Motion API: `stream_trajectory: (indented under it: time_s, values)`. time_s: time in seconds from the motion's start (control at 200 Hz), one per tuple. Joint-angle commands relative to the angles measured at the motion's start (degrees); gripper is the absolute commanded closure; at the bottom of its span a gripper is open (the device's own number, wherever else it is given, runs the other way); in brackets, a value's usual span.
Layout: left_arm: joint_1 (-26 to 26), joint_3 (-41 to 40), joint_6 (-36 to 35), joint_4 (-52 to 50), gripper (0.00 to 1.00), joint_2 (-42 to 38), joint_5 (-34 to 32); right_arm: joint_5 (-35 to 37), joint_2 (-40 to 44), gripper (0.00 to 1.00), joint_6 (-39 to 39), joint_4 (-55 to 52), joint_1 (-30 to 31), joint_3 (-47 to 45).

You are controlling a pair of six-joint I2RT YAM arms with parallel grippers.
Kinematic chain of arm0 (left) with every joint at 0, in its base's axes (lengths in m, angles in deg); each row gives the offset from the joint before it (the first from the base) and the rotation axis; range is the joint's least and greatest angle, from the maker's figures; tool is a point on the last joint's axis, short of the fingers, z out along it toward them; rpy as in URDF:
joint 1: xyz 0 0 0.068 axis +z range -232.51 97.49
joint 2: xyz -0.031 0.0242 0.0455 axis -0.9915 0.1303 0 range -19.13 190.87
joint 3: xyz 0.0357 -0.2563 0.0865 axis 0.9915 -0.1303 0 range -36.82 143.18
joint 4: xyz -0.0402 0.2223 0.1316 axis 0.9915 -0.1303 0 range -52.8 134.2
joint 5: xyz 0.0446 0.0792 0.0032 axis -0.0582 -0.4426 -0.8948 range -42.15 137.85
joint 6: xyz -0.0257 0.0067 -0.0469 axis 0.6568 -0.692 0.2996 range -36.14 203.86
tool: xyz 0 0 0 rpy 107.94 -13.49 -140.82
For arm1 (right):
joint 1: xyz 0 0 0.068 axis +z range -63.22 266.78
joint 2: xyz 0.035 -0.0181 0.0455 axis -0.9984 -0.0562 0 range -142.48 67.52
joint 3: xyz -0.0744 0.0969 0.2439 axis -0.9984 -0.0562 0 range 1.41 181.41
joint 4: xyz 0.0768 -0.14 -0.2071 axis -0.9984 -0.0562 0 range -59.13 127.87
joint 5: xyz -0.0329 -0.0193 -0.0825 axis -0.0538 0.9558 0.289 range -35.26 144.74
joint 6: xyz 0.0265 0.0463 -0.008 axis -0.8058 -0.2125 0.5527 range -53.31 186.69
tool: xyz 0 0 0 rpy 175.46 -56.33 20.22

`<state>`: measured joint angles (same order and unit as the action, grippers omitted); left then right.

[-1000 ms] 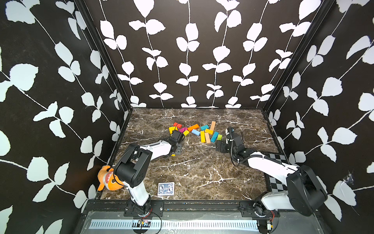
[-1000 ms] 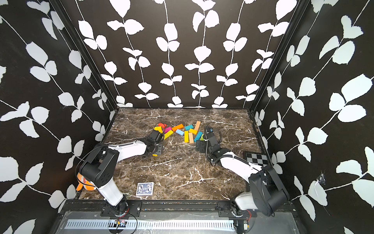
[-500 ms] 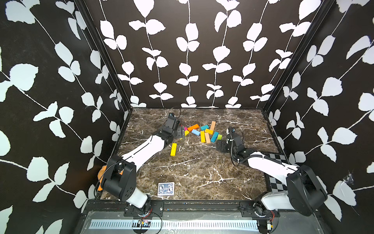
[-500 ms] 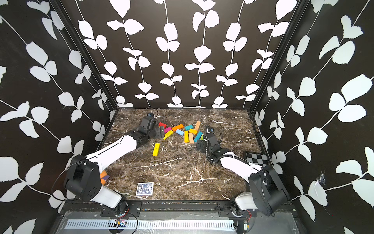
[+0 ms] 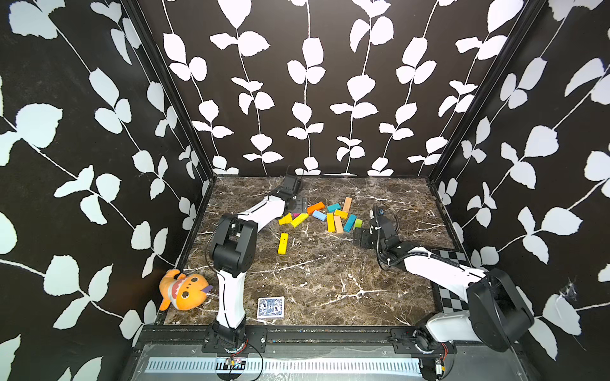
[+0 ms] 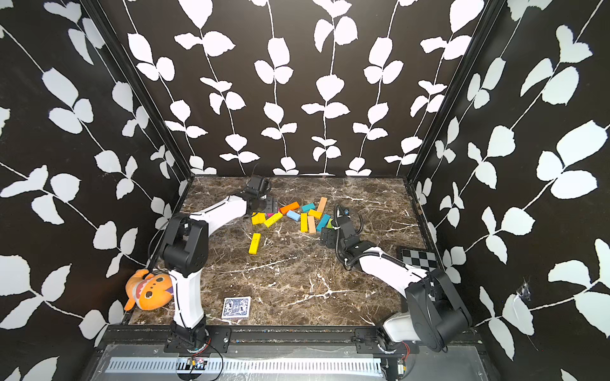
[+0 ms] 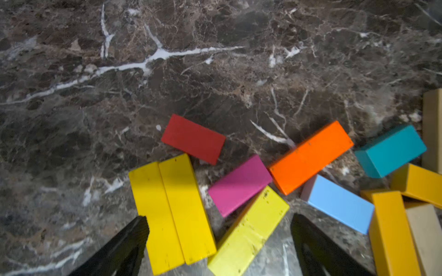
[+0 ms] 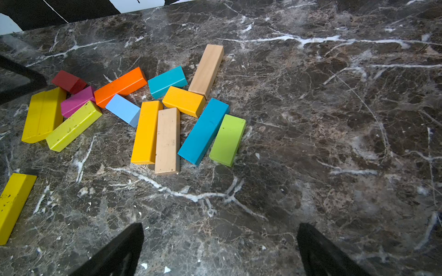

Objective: Assemble the letter h with building blocks
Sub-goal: Place the building block at the center of the board, then pick up the building block from the center of the board.

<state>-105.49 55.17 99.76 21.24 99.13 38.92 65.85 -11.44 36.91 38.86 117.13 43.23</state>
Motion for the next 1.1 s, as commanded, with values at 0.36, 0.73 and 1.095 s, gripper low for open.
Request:
stream_trajectory:
  time_s: [0.36, 0.73, 1.095]
  values:
    - [4.5, 24.9, -15.8, -16.9, 0.07, 14.6, 5.5, -0.5, -1.6, 0.01, -0.8, 0.1, -0.2, 0.2]
    - [4.5, 34.1, -16.9, -21.8, 0.09, 22.0, 5.8, -0.5, -1.8, 0.01, -0.9, 0.1, -0.2, 0.3]
    - [4.4, 38.6, -18.7, -26.3, 0.18, 26.4, 4.4, -0.6, -2.0, 0.01, -0.9, 0.1, -0.2, 0.4]
